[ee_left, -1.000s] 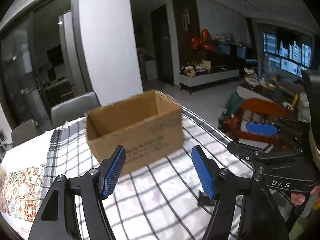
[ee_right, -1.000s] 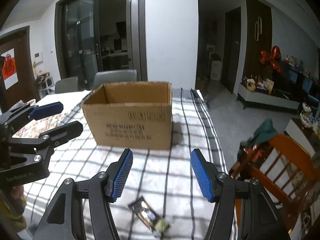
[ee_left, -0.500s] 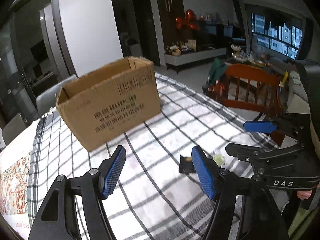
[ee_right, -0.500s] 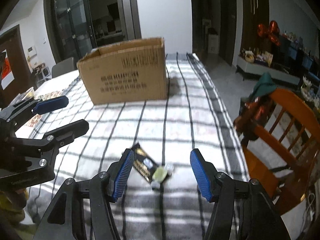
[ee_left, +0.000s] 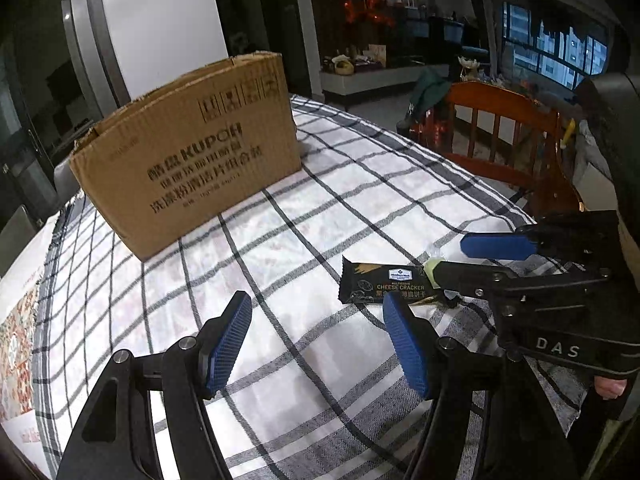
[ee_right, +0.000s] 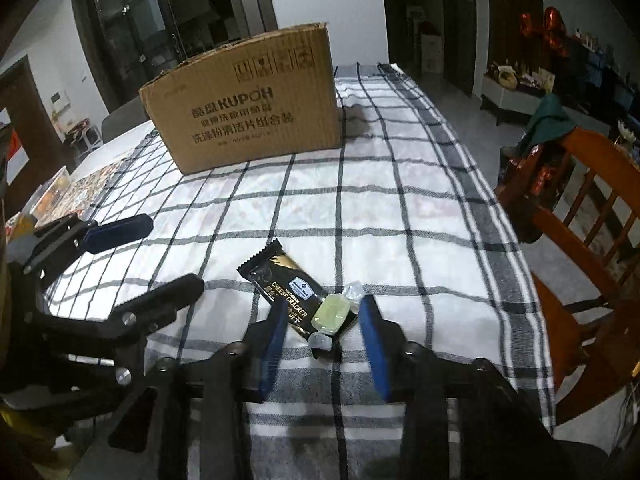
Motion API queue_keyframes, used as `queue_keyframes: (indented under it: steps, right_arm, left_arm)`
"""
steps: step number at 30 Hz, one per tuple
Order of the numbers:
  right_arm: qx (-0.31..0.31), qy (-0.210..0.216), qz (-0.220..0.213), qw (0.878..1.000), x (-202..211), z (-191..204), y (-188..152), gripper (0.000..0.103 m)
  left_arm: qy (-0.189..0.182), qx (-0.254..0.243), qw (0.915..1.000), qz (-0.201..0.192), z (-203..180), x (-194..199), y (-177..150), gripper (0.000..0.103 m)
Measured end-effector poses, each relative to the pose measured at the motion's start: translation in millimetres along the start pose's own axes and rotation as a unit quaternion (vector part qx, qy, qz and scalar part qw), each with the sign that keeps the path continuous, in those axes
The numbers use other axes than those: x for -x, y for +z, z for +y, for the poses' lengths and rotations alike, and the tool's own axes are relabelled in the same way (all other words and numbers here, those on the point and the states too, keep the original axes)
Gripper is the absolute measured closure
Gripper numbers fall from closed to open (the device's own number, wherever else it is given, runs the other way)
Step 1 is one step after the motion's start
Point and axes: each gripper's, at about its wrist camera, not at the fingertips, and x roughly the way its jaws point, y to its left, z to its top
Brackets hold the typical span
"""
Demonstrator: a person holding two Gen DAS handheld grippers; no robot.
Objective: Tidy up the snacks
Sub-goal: 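Close the right tool on the pale green candy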
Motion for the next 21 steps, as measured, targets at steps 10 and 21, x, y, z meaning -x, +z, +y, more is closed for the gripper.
queue_keyframes:
  steps: [10,21]
  right_arm:
    - [-0.006,-0.005,0.02,1.0,-18,-1,-3,0.074]
    - [-0.008,-0.01,0.018,1.0,-20,-2,-3,0.08]
  left_arm:
    - [-0.007,0.008,0.9999,0.006,0,-9,-2,0.036]
    - [-0.017,0.016,0.9996,0.015,3,-14,-3,0.036]
